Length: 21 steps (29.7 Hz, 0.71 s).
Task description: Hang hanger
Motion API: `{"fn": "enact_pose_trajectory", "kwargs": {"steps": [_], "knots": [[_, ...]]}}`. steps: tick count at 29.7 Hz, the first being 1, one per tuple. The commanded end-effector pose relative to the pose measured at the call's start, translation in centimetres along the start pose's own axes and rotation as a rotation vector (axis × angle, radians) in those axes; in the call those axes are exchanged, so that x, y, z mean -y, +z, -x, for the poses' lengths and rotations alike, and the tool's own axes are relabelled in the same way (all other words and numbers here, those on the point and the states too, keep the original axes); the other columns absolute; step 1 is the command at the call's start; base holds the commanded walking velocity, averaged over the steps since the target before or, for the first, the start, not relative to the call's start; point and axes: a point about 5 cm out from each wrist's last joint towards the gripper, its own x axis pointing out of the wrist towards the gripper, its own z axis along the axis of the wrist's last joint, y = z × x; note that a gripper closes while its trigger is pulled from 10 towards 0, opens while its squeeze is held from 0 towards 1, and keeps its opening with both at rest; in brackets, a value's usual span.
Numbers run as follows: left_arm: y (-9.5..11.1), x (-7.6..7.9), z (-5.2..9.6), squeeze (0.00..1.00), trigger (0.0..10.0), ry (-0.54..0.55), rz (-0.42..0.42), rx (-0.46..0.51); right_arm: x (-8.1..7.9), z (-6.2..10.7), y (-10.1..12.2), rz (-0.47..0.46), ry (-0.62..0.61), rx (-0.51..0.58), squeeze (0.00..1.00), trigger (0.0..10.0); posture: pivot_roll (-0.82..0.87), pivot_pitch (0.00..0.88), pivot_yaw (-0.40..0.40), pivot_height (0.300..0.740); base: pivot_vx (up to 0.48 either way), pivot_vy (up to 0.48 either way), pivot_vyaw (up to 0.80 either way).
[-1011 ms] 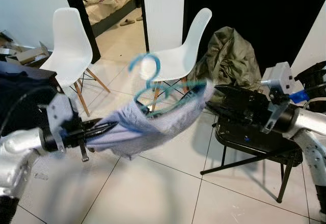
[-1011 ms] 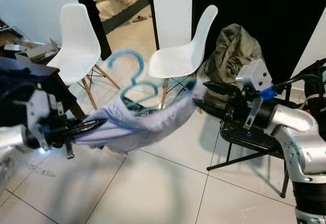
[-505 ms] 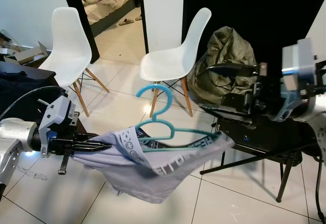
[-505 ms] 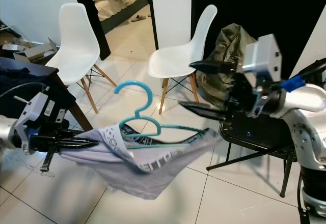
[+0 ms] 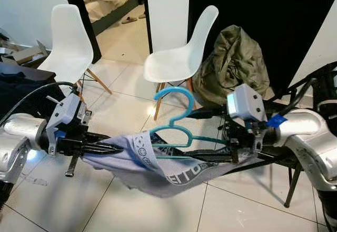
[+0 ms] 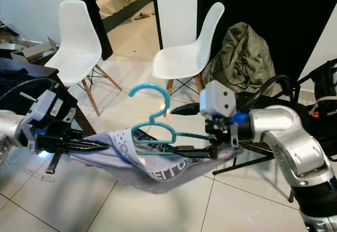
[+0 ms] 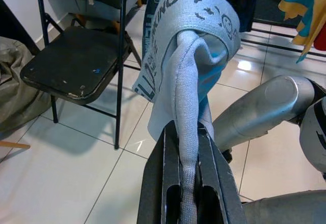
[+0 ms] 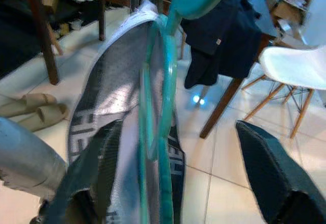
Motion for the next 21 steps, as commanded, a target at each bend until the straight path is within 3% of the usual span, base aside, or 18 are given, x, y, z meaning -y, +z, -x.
{"fn": "enact_pose_trajectory", "kwargs": {"steps": [1,9,21], "knots": [[1.03,-0.03,-0.73,0.00,10.0,-0.041,-0.039,0.045,-0.02,-0.73,-0.19,-0.007,0.003,-0.012,0.00,0.0,-0.05,0.079,0.042,0.740,0.000,0.000,0.00],[1.04,0.06,-1.12,0.00,10.0,-0.059,-0.052,0.034,0.54,-0.63,-0.29,-0.032,-0.056,0.022,0.00,0.0,-0.05,0.078,0.046,0.740,0.000,0.000,0.00],[0.91,-0.17,-1.73,0.00,10.0,-0.071,-0.060,0.041,0.28,-0.71,0.00,-0.054,-0.033,0.067,0.00,0.0,-0.05,0.069,0.047,0.740,0.000,0.000,0.00]]}}
